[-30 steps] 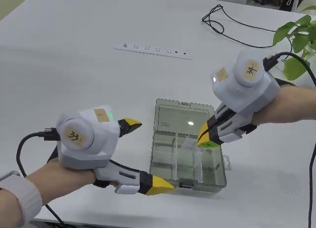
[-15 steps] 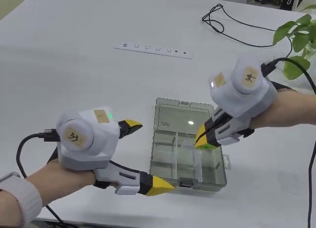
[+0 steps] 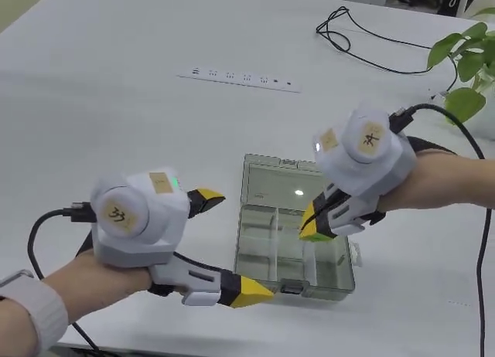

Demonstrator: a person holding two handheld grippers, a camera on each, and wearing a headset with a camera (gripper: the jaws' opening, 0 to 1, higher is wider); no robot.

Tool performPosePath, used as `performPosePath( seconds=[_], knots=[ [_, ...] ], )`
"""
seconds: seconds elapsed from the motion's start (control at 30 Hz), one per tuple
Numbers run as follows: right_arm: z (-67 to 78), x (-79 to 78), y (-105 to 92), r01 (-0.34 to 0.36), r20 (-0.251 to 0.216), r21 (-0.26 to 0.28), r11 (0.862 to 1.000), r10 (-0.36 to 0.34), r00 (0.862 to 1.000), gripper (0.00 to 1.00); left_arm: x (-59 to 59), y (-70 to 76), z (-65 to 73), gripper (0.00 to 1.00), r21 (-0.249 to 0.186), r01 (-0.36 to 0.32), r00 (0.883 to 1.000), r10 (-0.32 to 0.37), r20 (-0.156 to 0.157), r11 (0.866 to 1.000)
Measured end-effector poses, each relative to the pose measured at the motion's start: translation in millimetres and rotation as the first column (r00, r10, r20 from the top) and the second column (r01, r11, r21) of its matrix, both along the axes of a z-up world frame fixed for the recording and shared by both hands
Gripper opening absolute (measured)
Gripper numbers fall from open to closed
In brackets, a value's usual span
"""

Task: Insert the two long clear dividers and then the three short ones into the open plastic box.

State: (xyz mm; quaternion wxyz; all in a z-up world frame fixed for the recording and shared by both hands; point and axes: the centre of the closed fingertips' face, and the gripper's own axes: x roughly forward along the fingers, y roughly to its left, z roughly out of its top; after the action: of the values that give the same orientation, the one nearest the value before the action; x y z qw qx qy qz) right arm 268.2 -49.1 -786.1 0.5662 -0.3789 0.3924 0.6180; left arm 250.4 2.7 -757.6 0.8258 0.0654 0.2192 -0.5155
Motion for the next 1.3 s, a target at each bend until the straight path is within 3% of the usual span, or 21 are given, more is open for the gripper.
performPosePath(
  seconds=[0.4,0.7,1.3],
  knots=[
    [-23.8,1.1,-1.0,0.0,0.013,-0.054,0.999,0.001,1.0,0.02,-0.5,1.7,-1.0,0.93,0.006,0.003,1.0,-0.003,-0.003,1.0],
    [-23.1,0.5,-0.7,0.009,0.008,-0.05,0.999,-0.009,1.0,0.02,-1.3,-0.4,-1.3,0.93,0.005,0.008,1.0,-0.008,-0.005,1.0],
    [-29.9,0.6,-0.8,0.008,0.01,-0.109,0.994,-0.007,1.0,0.01,-1.4,-4.6,0.9,0.92,-0.005,0.014,1.0,-0.014,0.001,1.0]
  ],
)
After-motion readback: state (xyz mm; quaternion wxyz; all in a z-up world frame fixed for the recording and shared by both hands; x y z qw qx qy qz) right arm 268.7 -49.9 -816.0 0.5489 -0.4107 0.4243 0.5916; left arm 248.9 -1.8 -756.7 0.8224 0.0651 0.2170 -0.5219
